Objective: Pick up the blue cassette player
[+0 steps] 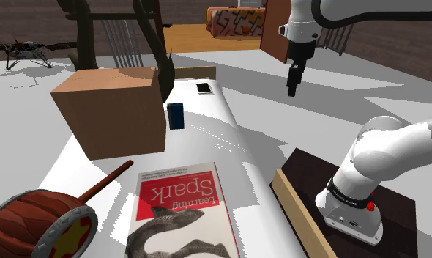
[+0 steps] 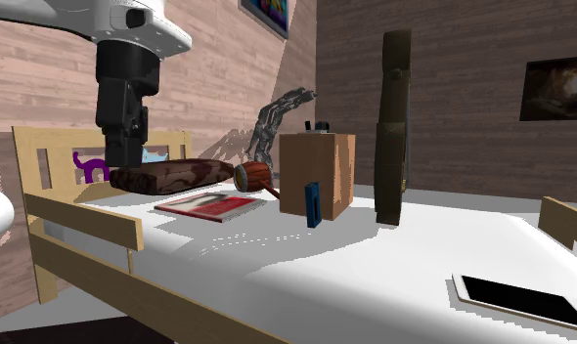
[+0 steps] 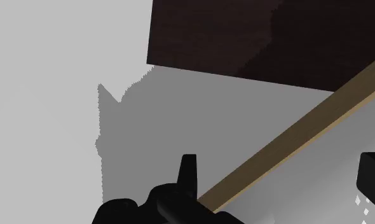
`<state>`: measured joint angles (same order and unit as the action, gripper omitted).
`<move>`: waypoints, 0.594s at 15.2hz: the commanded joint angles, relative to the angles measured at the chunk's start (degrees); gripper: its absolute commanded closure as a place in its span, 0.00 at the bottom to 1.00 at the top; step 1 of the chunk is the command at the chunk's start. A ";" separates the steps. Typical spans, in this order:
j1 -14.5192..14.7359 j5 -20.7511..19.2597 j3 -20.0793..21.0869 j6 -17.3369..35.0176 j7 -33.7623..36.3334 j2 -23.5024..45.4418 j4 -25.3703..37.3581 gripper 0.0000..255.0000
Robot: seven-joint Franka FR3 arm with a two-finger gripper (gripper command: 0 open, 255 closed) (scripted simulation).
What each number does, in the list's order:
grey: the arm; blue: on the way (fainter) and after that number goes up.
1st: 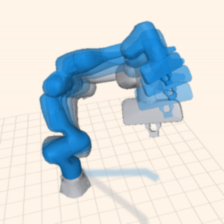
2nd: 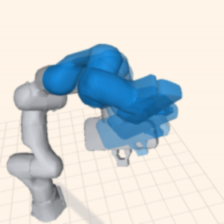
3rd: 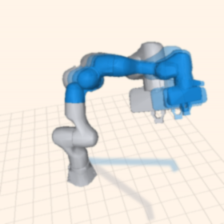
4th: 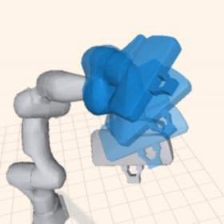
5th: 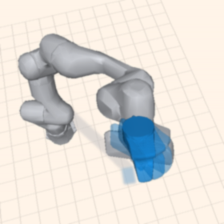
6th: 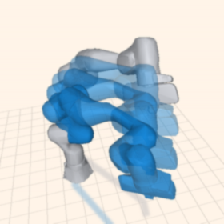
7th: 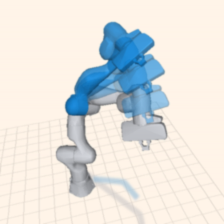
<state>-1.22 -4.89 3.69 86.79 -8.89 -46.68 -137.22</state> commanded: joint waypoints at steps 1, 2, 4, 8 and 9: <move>0.00 0.00 0.00 0.00 0.00 0.00 0.00 0.00; 0.11 0.82 0.87 1.13 1.41 1.54 0.50 0.00; 0.28 2.30 2.58 3.36 4.17 4.77 1.73 0.00; 0.37 4.56 5.89 7.54 9.49 11.70 5.07 0.00; 0.37 4.97 6.67 8.51 10.81 13.52 6.09 0.00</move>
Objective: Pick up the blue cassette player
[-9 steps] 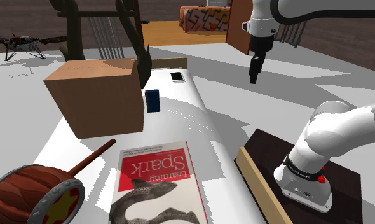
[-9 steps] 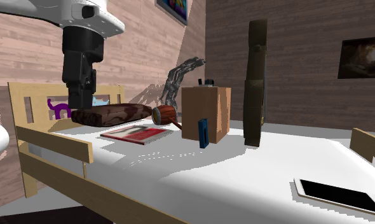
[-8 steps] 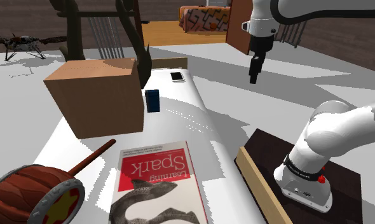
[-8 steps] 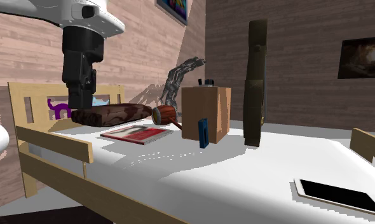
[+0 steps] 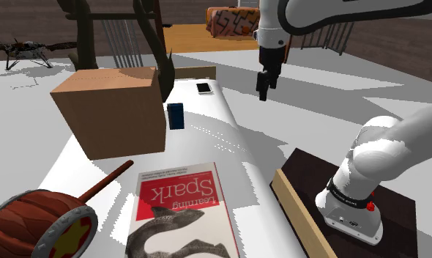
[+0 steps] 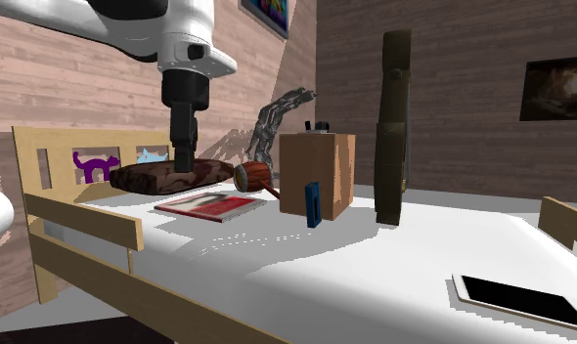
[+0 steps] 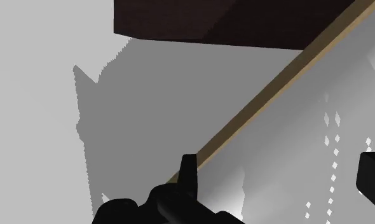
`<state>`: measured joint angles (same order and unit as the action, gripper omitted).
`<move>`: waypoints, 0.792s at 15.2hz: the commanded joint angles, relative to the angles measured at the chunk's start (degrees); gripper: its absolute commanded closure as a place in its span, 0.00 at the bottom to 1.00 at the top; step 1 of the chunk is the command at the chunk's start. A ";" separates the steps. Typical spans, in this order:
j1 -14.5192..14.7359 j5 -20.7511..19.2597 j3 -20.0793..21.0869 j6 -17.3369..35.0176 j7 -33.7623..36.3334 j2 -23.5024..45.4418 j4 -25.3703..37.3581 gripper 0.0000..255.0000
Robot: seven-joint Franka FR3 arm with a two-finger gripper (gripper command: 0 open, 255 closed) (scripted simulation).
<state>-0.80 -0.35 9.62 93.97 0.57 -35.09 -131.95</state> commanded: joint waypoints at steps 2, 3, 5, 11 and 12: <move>-0.13 1.06 2.29 3.14 3.95 5.65 3.07 0.00; -0.18 1.26 3.04 3.99 5.25 7.55 4.31 0.00; -0.30 1.47 4.51 5.55 7.86 11.43 7.00 0.00; -0.46 0.36 8.38 8.92 15.83 23.66 16.83 0.00; -0.43 -0.08 8.94 9.26 17.18 25.79 18.73 0.00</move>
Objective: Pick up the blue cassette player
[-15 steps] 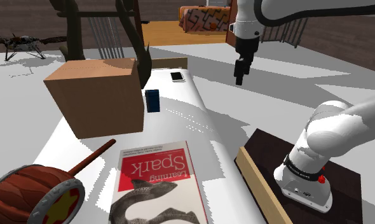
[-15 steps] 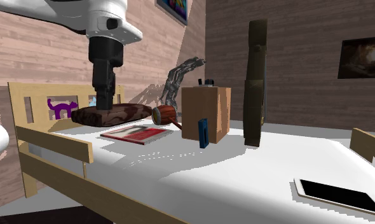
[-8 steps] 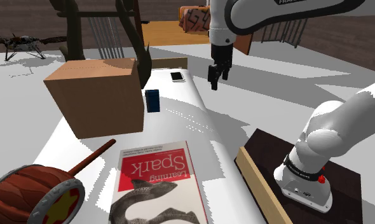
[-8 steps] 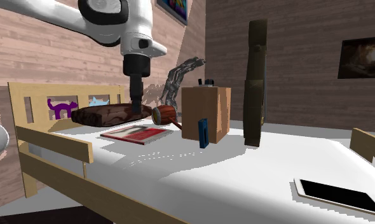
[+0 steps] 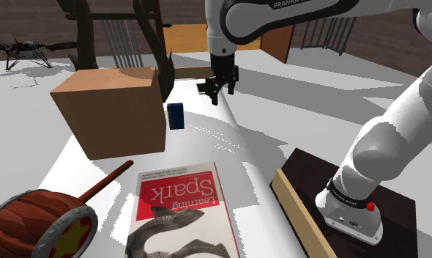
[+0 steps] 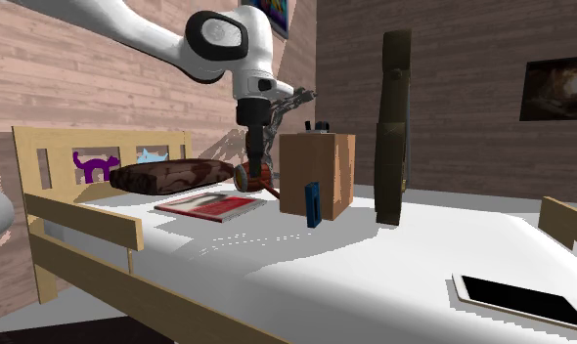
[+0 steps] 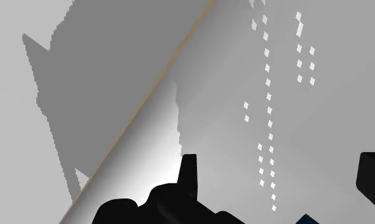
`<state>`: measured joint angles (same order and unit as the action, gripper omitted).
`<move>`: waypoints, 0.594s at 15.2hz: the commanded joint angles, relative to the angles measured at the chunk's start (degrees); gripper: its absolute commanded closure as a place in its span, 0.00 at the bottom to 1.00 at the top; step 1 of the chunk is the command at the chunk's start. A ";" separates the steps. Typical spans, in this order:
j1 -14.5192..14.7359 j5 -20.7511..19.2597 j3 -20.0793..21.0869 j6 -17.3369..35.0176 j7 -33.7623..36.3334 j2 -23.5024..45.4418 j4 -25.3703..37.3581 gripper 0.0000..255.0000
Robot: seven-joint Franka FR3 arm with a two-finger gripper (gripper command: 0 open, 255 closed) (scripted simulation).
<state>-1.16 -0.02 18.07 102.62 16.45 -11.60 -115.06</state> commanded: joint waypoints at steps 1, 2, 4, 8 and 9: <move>0.02 -0.91 1.00 0.90 2.65 4.45 3.84 0.00; 0.16 -1.48 1.45 1.11 3.99 6.63 5.92 0.00; 0.58 -2.77 2.25 1.29 6.65 11.08 10.35 0.00; 2.15 -5.83 3.19 0.67 11.67 20.36 20.49 0.00; 2.69 -6.65 3.30 0.28 12.82 22.77 23.35 0.00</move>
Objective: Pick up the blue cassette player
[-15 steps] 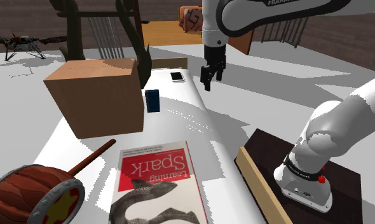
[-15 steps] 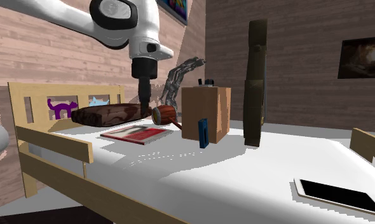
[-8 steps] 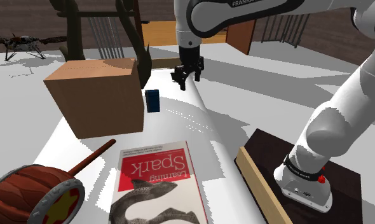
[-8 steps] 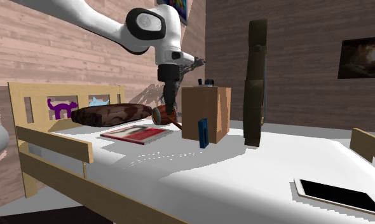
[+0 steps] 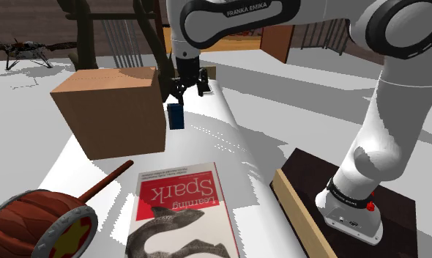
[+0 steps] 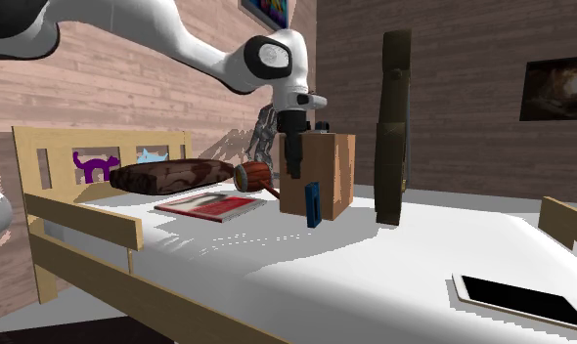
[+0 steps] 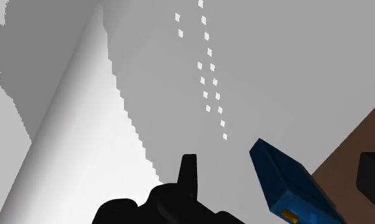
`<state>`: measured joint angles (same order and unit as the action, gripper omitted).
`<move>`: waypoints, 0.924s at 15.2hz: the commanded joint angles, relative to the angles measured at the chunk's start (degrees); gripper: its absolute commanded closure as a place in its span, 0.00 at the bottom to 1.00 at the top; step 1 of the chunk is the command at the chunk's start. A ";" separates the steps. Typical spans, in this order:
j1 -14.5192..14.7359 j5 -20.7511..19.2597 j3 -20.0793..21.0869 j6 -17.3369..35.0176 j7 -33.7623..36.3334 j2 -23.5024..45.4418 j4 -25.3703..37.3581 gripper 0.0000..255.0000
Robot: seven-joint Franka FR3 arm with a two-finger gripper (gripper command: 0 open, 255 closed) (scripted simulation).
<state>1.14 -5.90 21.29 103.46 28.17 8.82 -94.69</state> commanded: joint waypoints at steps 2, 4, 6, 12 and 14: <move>1.73 -2.42 0.10 -1.63 3.24 7.33 9.17 0.00; 3.37 -4.05 -0.12 -3.19 5.11 12.59 16.19 0.00; 3.62 -4.26 -0.26 -2.67 5.40 13.36 16.50 0.00; 3.22 -4.40 -0.41 2.38 5.77 13.35 11.39 0.00; 3.22 -4.39 -0.41 2.38 5.77 13.34 11.39 0.00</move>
<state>4.39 -10.29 20.89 105.58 33.94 22.16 -83.06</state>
